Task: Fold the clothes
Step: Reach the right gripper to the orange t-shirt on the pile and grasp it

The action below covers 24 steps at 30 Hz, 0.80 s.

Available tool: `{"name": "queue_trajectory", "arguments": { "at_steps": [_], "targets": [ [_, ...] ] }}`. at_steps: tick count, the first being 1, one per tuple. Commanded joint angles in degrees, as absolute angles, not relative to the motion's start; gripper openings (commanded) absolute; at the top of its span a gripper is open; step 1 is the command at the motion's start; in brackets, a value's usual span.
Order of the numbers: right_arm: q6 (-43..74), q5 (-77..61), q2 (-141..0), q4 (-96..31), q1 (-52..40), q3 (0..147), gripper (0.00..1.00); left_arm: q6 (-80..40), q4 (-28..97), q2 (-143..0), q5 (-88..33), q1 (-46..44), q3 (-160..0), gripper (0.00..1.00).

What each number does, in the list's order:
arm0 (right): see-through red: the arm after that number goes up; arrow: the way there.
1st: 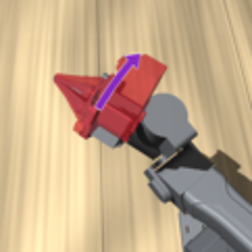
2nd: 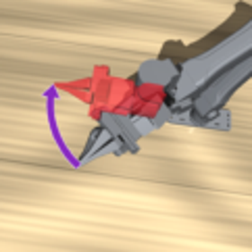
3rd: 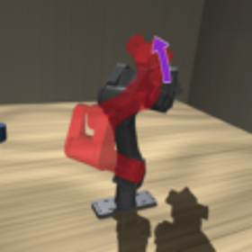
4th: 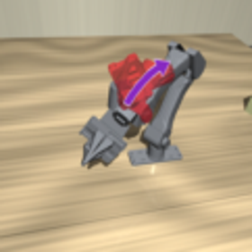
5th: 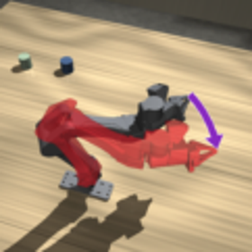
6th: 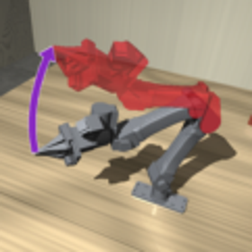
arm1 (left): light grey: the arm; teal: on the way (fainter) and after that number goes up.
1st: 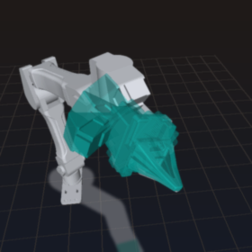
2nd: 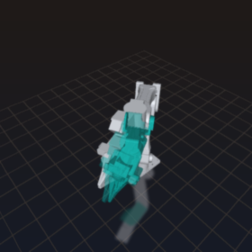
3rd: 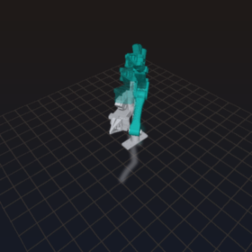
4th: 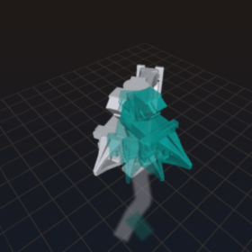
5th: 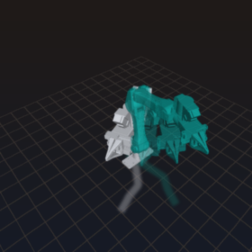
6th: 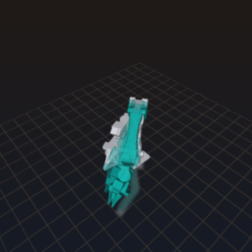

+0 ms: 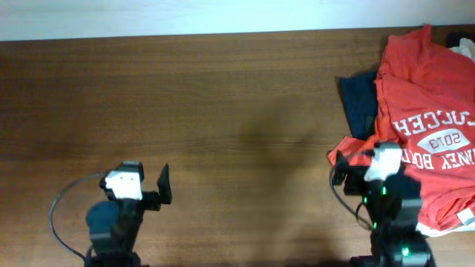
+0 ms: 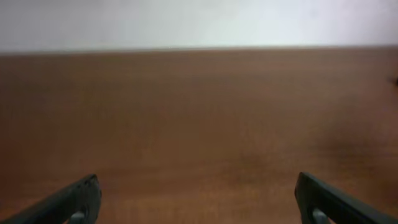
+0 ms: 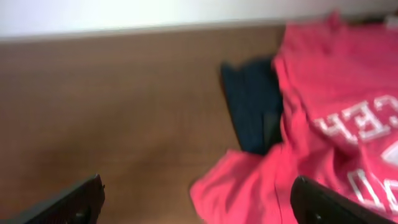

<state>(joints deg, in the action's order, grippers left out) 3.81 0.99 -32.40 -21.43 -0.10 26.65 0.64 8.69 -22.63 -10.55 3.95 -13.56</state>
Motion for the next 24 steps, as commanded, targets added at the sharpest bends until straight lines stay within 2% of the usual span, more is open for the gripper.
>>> {"name": "queue_trajectory", "arguments": {
  "at_steps": [1, 4, 7, 8, 11, 12, 14, 18, 20, 24],
  "targets": [
    [3.40, 0.82, -45.15, -29.26, -0.36, 37.52, 0.99, 1.30, 12.73, -32.23, -10.94, 4.29, -22.17, 0.99],
    [3.42, 0.40, -61.54, -39.90, -0.36, 48.40, 0.99, 1.28, 20.91, -45.50, -11.25, 4.29, -31.83, 0.99],
    [3.40, 0.19, -71.92, -40.91, -0.36, 50.85, 0.99, 1.28, 24.51, -55.20, -16.62, 4.29, -36.21, 0.99],
    [3.42, 0.05, -73.80, -41.04, -0.38, 50.85, 0.92, 1.26, 24.49, -56.34, -17.37, 4.29, -36.21, 0.99],
    [3.40, -2.33, -81.56, -40.66, -0.38, 50.85, 0.86, 1.26, 24.45, -59.05, -18.76, 4.29, -36.21, 0.99],
    [3.40, -2.31, -84.01, -40.45, -0.36, 50.85, 0.79, 1.26, 24.47, -59.09, -18.76, 4.29, -36.21, 0.99],
    [3.40, -2.24, -87.74, -39.33, -0.38, 50.85, 0.78, 1.26, 24.47, -59.09, -18.72, 4.29, -36.21, 0.99],
    [3.68, 3.53, -94.91, -38.09, -0.36, 50.85, 0.63, 1.26, 24.49, -59.09, -18.72, 4.29, -36.21, 0.99],
    [4.97, 3.66, -96.18, -37.01, -0.36, 50.85, 0.60, 1.26, 24.49, -59.09, -18.72, 4.29, -36.21, 0.99],
    [4.97, 3.70, -96.77, -33.74, -0.36, 50.85, 0.31, 1.28, 24.49, -59.09, -18.72, 4.29, -36.21, 0.99]
  ]
}}
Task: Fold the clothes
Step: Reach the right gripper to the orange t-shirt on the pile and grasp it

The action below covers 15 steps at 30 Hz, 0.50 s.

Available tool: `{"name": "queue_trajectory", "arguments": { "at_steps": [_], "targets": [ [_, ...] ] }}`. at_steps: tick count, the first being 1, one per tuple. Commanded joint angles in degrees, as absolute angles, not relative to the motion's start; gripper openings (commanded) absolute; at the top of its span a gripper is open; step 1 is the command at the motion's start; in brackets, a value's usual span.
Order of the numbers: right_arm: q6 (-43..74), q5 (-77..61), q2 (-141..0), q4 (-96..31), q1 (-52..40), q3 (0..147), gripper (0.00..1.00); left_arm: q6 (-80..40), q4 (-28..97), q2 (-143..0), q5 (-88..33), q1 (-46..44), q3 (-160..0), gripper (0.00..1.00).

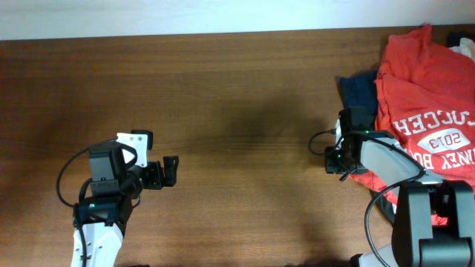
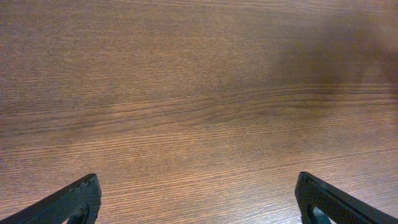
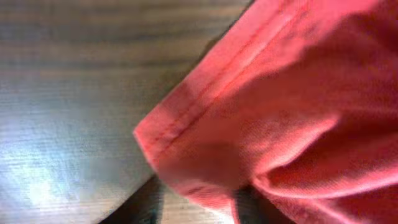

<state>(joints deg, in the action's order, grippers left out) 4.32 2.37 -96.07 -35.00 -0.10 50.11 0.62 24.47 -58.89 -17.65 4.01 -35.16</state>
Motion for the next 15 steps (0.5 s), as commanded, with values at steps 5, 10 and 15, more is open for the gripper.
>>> {"name": "queue_trajectory", "arguments": {
  "at_steps": [5, 10, 15],
  "targets": [
    [6.28, 3.73, -95.88, -33.85, -0.30, 51.68, 0.04, 1.26, 24.49, -59.09, -18.72, 4.29, -36.21, 0.99],
    [7.53, 3.64, -87.37, -47.44, -0.38, 70.19, 0.04, 1.26, 24.49, -59.09, -18.72, 4.29, -36.21, 0.99],
    [4.71, -7.86, -85.14, -62.65, -3.14, 86.61, 0.04, 1.28, 24.23, -59.09, -18.72, 4.29, -36.21, 0.99]
  ]
}}
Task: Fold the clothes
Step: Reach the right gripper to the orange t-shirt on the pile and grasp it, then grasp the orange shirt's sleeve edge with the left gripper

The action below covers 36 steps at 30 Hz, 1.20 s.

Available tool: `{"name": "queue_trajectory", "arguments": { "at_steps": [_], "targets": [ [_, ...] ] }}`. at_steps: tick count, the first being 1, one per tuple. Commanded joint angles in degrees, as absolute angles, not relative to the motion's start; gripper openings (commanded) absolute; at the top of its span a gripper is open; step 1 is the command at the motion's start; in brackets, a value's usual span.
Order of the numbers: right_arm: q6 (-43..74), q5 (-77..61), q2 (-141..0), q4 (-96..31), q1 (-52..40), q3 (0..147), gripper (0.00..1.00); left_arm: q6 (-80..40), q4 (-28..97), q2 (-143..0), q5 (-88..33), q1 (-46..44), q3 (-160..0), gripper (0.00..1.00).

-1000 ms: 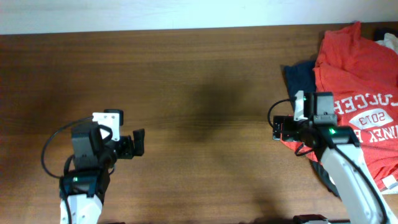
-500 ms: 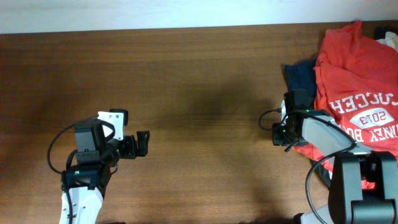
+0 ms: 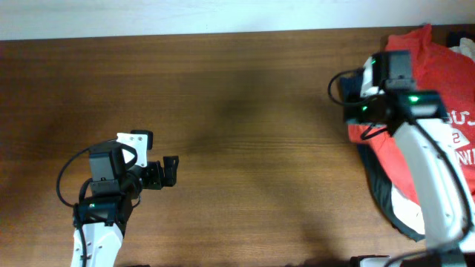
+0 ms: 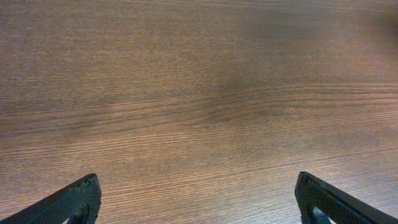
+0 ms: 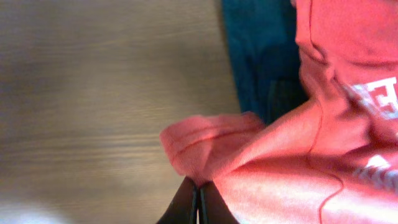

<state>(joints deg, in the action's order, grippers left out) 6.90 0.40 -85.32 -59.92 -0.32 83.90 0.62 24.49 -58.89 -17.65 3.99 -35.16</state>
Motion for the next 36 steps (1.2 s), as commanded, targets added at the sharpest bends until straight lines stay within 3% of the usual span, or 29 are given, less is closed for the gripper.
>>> {"name": "queue_trajectory", "arguments": {
  "at_steps": [1, 5, 9, 14, 16, 17, 18, 19, 20, 25, 29, 36],
  "targets": [
    [4.71, -12.14, -85.10, -62.83, -4.60, 86.59, 0.04, 1.26, 24.14, -59.09, -18.74, 4.29, -36.21, 0.99],
    [4.95, -28.01, -85.17, -54.98, -14.02, 86.59, 0.04, 1.26, 24.12, -59.09, -18.72, 4.29, -36.21, 0.99],
    [4.93, -25.52, -87.48, -48.16, -25.74, 86.48, 0.04, 1.26, 24.12, -59.09, -18.74, 4.29, -36.21, 0.99],
    [4.93, -24.10, -94.59, -42.50, -33.95, 86.48, 0.05, 1.26, 24.14, -59.09, -19.38, 4.29, -36.21, 0.99],
    [4.95, -19.66, -95.15, -41.17, -34.00, 86.48, 0.22, 1.26, 24.18, -59.09, -19.42, 4.29, -36.21, 0.99],
    [4.93, -17.50, -94.83, -40.86, -33.54, 86.63, 0.35, 1.26, 24.16, -59.09, -20.91, 4.29, -36.21, 0.99],
    [4.93, -15.70, -94.28, -40.95, -32.56, 86.98, 0.54, 1.26, 24.08, -59.09, -23.00, 4.29, -36.21, 0.99],
    [4.93, -15.59, -93.27, -41.28, -30.98, 87.24, 0.81, 1.26, 23.94, -59.09, -25.93, 4.29, -36.21, 0.99],
    [4.93, -15.57, -92.09, -41.91, -29.23, 87.24, 0.99, 1.26, 23.66, -59.13, -27.94, 4.29, -36.21, 0.99],
    [4.95, -16.27, -88.42, -54.37, -17.32, 87.24, 0.99, -4.27, 23.09, -59.68, -29.28, 3.49, -36.16, 0.99],
    [4.91, -16.21, -88.42, -63.42, -10.46, 87.24, 0.99, -7.77, 18.61, -65.25, -29.36, -2.37, -36.16, 0.99],
    [4.91, -16.23, -88.42, -68.27, -4.80, 87.24, 0.99, -7.75, -2.28, -89.78, -29.12, -14.87, -36.16, 0.99]
  ]
}}
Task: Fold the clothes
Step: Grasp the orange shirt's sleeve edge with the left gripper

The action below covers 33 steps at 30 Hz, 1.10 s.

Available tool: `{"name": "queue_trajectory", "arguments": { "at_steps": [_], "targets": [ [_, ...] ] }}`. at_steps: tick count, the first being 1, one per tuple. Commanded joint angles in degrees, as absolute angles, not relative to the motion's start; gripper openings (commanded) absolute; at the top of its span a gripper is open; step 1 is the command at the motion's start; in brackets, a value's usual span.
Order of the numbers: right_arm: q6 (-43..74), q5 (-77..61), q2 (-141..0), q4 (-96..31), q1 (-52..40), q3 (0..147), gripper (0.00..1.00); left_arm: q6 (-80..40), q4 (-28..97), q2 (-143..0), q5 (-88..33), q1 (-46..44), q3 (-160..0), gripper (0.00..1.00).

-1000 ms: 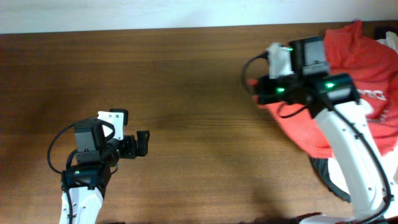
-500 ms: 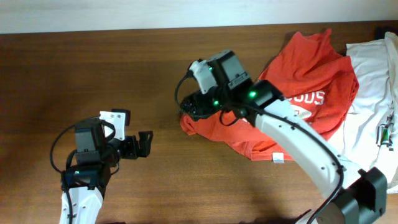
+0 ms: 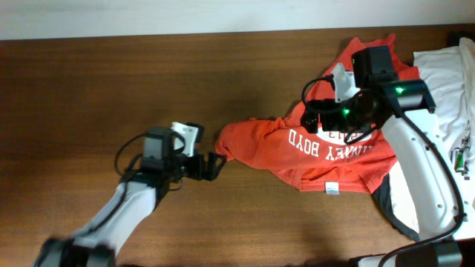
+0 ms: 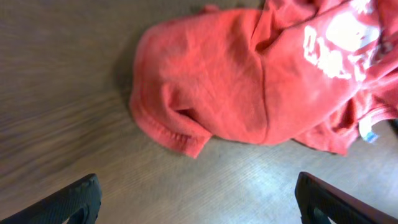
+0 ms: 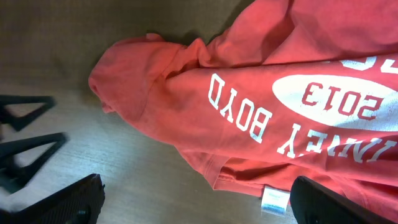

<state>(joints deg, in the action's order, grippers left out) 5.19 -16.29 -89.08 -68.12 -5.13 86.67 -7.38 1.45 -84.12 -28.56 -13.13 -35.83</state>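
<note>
A red T-shirt (image 3: 312,152) with white lettering lies crumpled, print up, from the table's middle to the right. In the right wrist view the red T-shirt (image 5: 249,93) fills the upper frame. My right gripper (image 3: 310,120) hovers open over the shirt's upper middle, with nothing between its fingers (image 5: 74,200). My left gripper (image 3: 210,166) stands open on the wood just short of the shirt's bunched left sleeve (image 4: 168,127). The left fingers (image 4: 78,200) are spread wide and empty.
A white garment (image 3: 445,70) lies at the back right corner. A dark garment (image 3: 382,204) shows under the shirt's right side. Bare brown table (image 3: 111,81) stretches to the left, with the wall behind it.
The right gripper was shut on the shirt's edge at the back right; now it is open, and the shirt lies toward the middle. The left gripper now stands further right, at the sleeve.
At first both arms were near the front edge and the shirt lay heaped at the right. Then the right gripper was down at the shirt's left edge, then shut on it and raised. Now the shirt is let go toward the middle, both grippers open beside it.
</note>
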Motion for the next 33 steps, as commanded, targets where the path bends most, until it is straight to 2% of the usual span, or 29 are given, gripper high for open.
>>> {"name": "queue_trajectory", "arguments": {
  "at_steps": [1, 3, 4, 7, 8, 9, 10, 11, 12, 17, 18, 19, 25, 29, 31, 32, 33],
  "targets": [
    [4.91, -16.23, -88.42, -68.40, -4.80, 87.24, 0.99, -7.75, -4.60, -92.20, -29.12, -15.75, -36.16, 0.99],
    [4.91, -16.23, -88.42, -68.82, -4.80, 87.24, 0.99, -7.75, -8.95, -96.77, -29.12, -17.76, -36.16, 0.98],
    [4.91, -16.23, -88.42, -69.04, -4.80, 87.24, 0.99, -7.73, -11.35, -98.76, -29.12, -18.79, -36.16, 0.93],
    [4.91, -16.23, -88.42, -69.54, -4.80, 87.24, 0.99, -7.73, -16.71, -101.27, -28.49, -19.77, -36.16, 0.64],
    [4.91, -16.23, -88.42, -69.65, -4.80, 87.24, 0.99, -7.73, -18.79, -101.27, -26.87, -19.77, -36.16, 0.44],
    [4.91, -16.21, -88.42, -69.65, -4.80, 87.24, 0.99, -7.73, -20.62, -101.27, -26.76, -19.77, -36.16, 0.37],
    [4.91, -16.21, -88.44, -69.65, -4.80, 87.24, 0.99, -7.73, -22.02, -101.27, -26.76, -19.77, -36.16, 0.34],
    [4.91, -16.21, -88.44, -69.67, -4.80, 87.24, 0.99, -7.73, -24.03, -101.27, -26.59, -19.77, -36.16, 0.21],
    [4.91, -16.21, -88.42, -69.67, -4.80, 87.24, 0.99, -7.97, -25.43, -101.27, -24.91, -19.77, -36.16, 0.01],
    [4.91, -15.79, -88.44, -69.63, -4.80, 87.24, 0.99, -9.02, -25.21, -101.25, -22.04, -19.77, -36.16, 0.00],
    [4.91, -15.79, -88.44, -69.63, -4.80, 87.22, 0.99, -9.02, -24.93, -101.25, -22.06, -19.77, -36.16, 0.59],
    [4.91, -15.79, -88.44, -69.63, -4.80, 87.22, 0.99, -8.99, -24.18, -101.25, -22.04, -19.77, -36.16, 0.99],
    [4.89, -15.79, -88.49, -69.60, -4.80, 87.22, 0.99, -10.70, -20.97, -101.30, -14.98, -19.77, -36.16, 0.99],
    [4.91, -15.81, -88.49, -69.63, -4.80, 87.22, 0.99, -10.70, -21.93, -101.30, -15.62, -20.75, -36.16, 0.96],
    [4.91, -15.88, -88.49, -69.63, -4.78, 87.22, 0.99, -10.68, -21.87, -101.38, -14.90, -23.40, -36.16, 0.66],
    [4.91, -15.84, -88.49, -69.63, -4.84, 87.22, 0.99, -10.68, -22.06, -101.67, -13.82, -24.40, -36.16, 0.60],
    [4.91, -15.84, -88.49, -69.65, -4.84, 87.22, 0.98, -10.68, -22.39, -102.04, -12.91, -25.04, -36.16, 0.48]
  ]
}}
